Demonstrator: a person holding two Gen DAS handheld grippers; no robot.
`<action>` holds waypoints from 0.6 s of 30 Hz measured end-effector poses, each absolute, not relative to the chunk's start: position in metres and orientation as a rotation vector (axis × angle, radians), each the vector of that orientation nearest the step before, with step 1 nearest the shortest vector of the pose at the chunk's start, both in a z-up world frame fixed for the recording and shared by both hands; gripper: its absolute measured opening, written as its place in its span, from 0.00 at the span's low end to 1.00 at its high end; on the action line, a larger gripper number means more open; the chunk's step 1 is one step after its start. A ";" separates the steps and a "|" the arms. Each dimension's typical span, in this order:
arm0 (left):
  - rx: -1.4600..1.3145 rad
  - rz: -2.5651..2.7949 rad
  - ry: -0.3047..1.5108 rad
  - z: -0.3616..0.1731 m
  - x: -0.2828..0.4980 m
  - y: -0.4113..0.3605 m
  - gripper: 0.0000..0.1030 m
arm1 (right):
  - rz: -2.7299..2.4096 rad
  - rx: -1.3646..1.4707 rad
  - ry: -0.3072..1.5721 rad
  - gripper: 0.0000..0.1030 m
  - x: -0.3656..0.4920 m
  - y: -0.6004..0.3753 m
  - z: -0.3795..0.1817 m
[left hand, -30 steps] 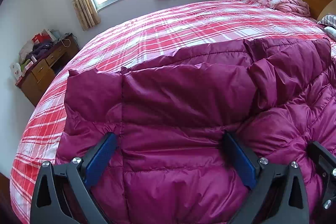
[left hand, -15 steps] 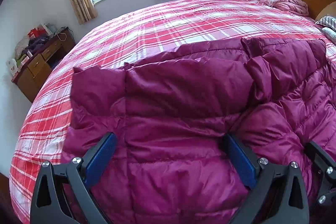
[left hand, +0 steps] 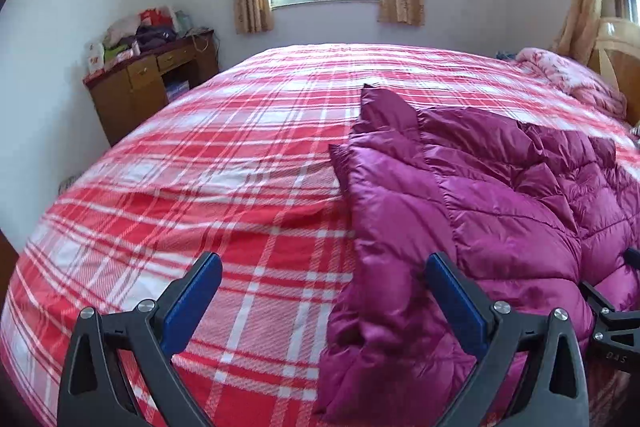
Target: Fold large clothes
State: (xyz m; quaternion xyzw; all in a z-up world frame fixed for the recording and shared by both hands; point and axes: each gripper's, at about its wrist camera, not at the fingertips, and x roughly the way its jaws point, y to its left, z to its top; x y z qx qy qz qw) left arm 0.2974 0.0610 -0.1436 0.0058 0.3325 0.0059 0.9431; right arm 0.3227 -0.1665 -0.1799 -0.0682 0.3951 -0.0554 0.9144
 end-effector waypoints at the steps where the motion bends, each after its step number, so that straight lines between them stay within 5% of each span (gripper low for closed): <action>1: -0.049 0.000 0.692 -0.145 0.294 0.071 0.99 | -0.117 -0.145 0.812 1.00 0.322 -0.165 -0.180; 10: -0.218 -0.164 0.803 -0.174 0.288 0.061 0.99 | -0.137 -0.171 0.801 1.00 0.322 -0.167 -0.180; 12: -0.252 -0.197 0.792 -0.173 0.289 0.059 0.82 | -0.141 -0.175 0.800 1.00 0.318 -0.161 -0.181; 13: -0.268 -0.223 0.798 -0.174 0.290 0.059 0.56 | -0.141 -0.175 0.799 1.00 0.318 -0.161 -0.181; 18: -0.220 -0.288 0.783 -0.166 0.289 0.045 0.18 | -0.148 -0.184 0.796 1.00 0.315 -0.156 -0.181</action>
